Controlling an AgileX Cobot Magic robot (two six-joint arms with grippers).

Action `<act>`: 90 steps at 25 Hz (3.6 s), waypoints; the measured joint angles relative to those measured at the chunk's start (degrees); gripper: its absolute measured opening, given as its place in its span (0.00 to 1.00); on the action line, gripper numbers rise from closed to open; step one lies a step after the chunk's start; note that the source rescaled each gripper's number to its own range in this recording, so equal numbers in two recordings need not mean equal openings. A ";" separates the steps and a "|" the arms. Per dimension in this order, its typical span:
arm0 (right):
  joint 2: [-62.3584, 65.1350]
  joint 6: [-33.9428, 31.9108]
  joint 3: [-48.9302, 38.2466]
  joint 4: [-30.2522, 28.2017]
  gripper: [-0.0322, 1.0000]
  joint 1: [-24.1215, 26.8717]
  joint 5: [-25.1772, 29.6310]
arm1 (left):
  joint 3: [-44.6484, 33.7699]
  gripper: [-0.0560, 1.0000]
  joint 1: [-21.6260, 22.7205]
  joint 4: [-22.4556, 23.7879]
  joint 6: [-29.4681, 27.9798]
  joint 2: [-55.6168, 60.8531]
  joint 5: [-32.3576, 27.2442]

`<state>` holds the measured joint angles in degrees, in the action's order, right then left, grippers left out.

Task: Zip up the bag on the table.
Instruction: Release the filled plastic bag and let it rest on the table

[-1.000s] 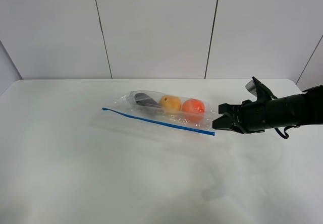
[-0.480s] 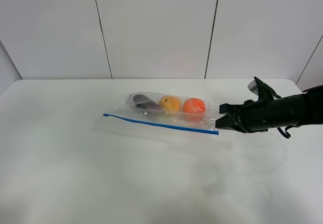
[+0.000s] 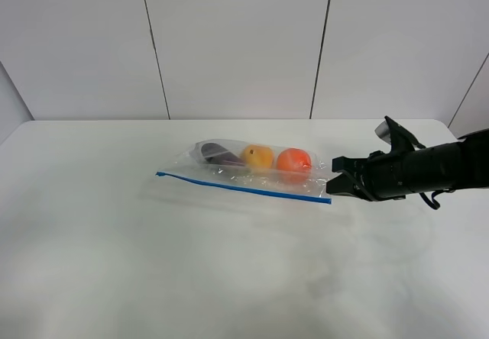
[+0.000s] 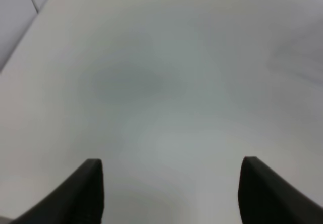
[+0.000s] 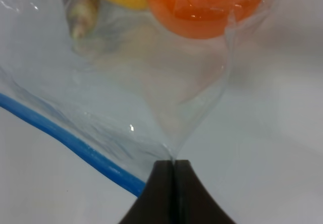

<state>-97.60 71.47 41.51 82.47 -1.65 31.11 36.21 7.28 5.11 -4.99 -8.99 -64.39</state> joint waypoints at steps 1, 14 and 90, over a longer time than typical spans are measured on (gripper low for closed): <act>0.00 0.00 0.00 0.00 0.03 0.00 -0.06 | -0.53 0.70 0.00 -0.28 0.00 0.00 0.00; 0.00 0.00 0.00 -0.07 0.03 0.00 -2.28 | -2.39 0.70 0.00 -1.93 0.00 0.00 -0.35; 0.00 0.00 0.00 -1.08 0.34 0.00 -3.70 | -3.02 0.70 -4.06 -2.00 0.00 9.31 -2.07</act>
<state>-97.60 71.47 41.51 81.38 -1.65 27.41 33.19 3.21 3.11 -4.99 0.32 -66.46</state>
